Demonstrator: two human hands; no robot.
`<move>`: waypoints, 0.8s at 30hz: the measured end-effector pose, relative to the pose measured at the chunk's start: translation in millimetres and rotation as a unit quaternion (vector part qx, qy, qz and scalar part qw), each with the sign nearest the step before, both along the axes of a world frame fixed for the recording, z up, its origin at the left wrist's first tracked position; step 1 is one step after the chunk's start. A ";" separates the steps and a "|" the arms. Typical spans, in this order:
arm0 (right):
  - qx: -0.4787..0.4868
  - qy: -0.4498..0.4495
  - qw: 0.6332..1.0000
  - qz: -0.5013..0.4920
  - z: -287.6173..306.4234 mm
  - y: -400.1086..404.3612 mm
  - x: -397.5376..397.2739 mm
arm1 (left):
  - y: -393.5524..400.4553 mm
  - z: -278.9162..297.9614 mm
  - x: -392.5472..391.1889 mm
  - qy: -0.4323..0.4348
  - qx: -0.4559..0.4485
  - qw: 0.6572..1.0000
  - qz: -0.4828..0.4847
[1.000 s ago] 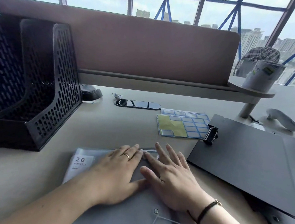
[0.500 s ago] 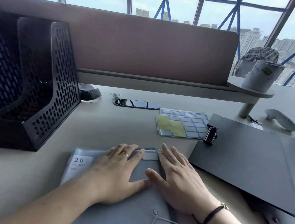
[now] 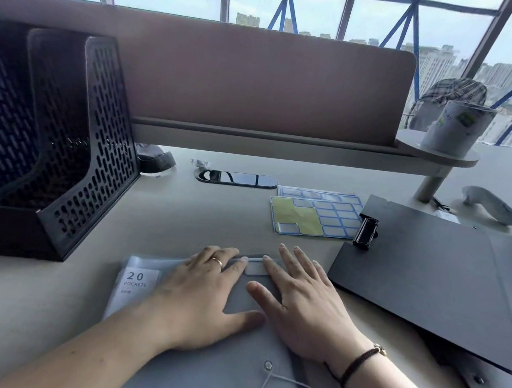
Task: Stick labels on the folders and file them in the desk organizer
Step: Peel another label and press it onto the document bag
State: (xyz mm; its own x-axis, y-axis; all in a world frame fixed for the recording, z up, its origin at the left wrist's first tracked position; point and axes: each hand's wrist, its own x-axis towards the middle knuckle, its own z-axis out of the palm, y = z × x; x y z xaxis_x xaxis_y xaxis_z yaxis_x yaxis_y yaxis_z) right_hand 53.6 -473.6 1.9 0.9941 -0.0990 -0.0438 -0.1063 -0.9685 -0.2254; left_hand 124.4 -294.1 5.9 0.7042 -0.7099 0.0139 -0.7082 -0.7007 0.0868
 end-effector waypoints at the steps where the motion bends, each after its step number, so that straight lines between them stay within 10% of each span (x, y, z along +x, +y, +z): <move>1: 0.000 -0.003 1.000 -0.005 0.5 -1.5 -0.5 | 0.2 1.0 -0.2 -0.004 -0.004 1.000 0.000; 24: -0.032 -0.031 0.999 0.012 10.0 -13.2 -11.4 | 3.1 13.0 -4.6 -0.021 -0.073 0.997 -0.017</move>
